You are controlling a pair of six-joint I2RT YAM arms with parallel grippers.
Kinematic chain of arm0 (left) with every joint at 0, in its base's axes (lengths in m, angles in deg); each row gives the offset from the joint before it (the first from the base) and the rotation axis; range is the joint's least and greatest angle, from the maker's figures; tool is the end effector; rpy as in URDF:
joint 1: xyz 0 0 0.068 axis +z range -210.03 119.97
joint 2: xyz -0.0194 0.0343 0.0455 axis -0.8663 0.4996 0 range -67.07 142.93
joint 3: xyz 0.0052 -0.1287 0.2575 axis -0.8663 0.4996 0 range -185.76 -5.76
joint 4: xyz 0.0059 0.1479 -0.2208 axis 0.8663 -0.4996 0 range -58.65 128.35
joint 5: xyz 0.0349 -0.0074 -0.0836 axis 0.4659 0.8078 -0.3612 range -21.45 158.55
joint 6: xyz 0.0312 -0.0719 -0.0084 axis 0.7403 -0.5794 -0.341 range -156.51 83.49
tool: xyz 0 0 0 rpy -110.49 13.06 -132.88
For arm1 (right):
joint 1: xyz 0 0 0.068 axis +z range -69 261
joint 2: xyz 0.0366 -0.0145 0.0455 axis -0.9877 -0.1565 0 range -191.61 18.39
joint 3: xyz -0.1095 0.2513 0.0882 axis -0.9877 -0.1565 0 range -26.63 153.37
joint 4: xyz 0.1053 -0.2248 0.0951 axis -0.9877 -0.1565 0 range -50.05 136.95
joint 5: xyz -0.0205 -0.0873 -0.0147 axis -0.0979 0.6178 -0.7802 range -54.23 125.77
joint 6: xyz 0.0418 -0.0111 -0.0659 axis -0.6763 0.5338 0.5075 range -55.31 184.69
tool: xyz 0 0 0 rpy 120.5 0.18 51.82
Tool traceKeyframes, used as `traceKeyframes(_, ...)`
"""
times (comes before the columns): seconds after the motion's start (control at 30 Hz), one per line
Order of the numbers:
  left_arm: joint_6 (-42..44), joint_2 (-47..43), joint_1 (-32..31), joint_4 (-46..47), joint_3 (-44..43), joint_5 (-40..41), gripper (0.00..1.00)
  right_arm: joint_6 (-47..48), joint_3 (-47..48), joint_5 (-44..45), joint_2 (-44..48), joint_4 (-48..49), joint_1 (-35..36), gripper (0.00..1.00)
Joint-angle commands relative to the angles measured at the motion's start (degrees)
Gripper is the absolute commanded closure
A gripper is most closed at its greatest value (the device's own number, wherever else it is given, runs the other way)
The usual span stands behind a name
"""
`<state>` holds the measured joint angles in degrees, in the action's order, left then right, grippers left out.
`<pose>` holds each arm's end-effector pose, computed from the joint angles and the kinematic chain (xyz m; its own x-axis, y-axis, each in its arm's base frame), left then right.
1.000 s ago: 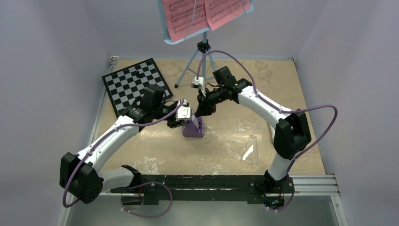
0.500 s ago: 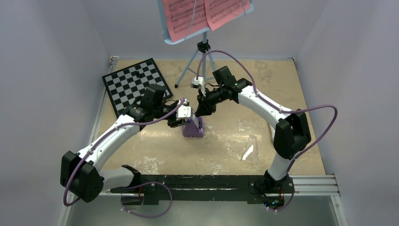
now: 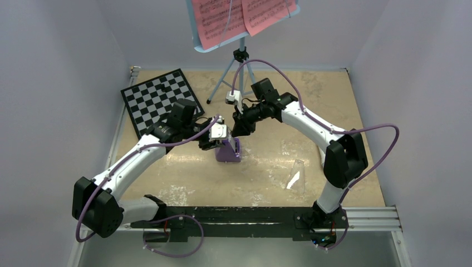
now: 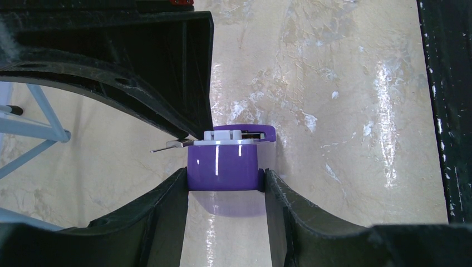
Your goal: Pack up the instrument practice props
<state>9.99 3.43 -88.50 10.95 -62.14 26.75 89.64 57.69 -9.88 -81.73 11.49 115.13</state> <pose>0.2216 -0.1715 0.2919 0.1749 0.5203 -0.8359 0.9693 0.0581 0.2390 0.3053 0.2654 0.2839 -0.2637 -0.5351 -0.8026 -0.9638 0.1124 0.2418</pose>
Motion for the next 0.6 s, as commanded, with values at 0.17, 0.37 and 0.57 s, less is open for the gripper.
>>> traceKeyframes(0.17, 1.4, 1.8, 0.4, -4.6, -0.2, 2.0, 1.0, 2.2, 1.7, 1.2, 0.2, -0.3, 0.9, 0.72)
traceKeyframes(0.37, 1.7, 2.0, 0.5, -4.9, -0.4, 1.9, 1.0, 3.6, 1.2, 1.3, 0.7, -2.0, 0.9, 0.7)
traceKeyframes(0.57, 2.0, 2.3, 0.5, -5.1, -0.6, 1.9, 1.0, 3.9, 1.0, 2.3, 0.7, -2.2, 0.9, 0.7)
